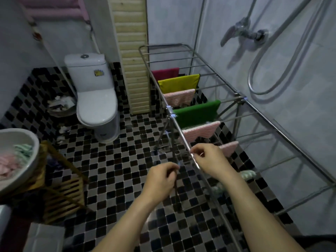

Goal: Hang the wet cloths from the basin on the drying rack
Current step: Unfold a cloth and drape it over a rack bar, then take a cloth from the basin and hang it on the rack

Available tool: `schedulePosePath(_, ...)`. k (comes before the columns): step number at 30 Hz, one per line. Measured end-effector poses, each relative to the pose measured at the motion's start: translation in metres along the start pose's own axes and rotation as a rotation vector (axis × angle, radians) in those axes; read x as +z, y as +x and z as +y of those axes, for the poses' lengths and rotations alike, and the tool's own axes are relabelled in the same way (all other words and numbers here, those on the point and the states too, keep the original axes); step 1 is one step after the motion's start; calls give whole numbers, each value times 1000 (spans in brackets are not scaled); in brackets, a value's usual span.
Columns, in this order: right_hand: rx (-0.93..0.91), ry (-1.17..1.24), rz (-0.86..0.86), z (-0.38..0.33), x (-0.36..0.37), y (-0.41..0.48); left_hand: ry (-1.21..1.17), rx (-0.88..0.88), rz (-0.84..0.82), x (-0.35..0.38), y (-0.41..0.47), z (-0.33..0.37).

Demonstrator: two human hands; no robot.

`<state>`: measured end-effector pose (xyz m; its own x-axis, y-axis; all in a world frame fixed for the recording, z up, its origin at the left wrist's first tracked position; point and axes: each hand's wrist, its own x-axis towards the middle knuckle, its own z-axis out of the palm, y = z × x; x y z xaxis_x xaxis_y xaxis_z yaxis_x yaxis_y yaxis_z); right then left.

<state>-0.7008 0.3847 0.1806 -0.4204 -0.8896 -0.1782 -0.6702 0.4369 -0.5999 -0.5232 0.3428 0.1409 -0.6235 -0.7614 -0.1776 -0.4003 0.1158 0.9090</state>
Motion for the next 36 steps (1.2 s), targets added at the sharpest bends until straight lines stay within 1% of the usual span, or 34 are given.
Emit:
schedulePosePath(2,-28,12,-11,-40,18,14,13,14,49,-42,-4,-8)
schedulePosePath(3,-49,26,-20,-48,19,13,10,-2,65,-48,-4,-6)
schedulePosePath(4,-104,50,-50,-88,39,26,6,-10,131,-89,-7,-19)
schedulePosePath(5,-121,79,-62,-100,40,24,-8,-33,150,-96,-6,-20)
schedulePosePath(6,-179,107,-115,-147,70,38,-23,-65,249,-142,-16,-39)
schedulePosePath(8,-177,189,-144,-163,76,39,1,-79,290,-155,-15,-41)
schedulePosePath(10,-207,248,-159,-182,91,46,26,-107,384,-174,-17,-47)
schedulePosePath(13,-257,320,-231,-236,133,59,14,-183,592,-227,-29,-71)
schedulePosePath(15,-301,343,-308,-283,171,71,-15,-257,752,-274,-39,-97)
schedulePosePath(16,-294,364,-316,-288,176,72,-27,-291,779,-281,-38,-99)
schedulePosePath(17,-312,370,-389,-317,202,82,-54,-337,875,-308,-45,-118)
schedulePosePath(20,-296,362,-434,-338,226,94,-68,-428,922,-330,-48,-136)
schedulePosePath(22,-305,322,-518,-358,247,106,-58,-493,954,-349,-52,-155)
schedulePosePath(24,-337,250,-638,-388,279,128,-42,-580,996,-376,-54,-182)
schedulePosePath(27,-390,173,-745,-420,318,158,-13,-676,1015,-405,-49,-219)
schedulePosePath(28,-393,148,-750,-421,324,162,8,-700,998,-407,-48,-226)
schedulePosePath(31,-445,57,-834,-443,365,204,-11,-839,1010,-433,-31,-257)
schedulePosePath(33,-471,-36,-909,-461,400,235,-21,-940,1026,-454,-21,-278)
schedulePosePath(36,-541,-171,-960,-478,438,258,-14,-1026,1068,-472,-15,-304)
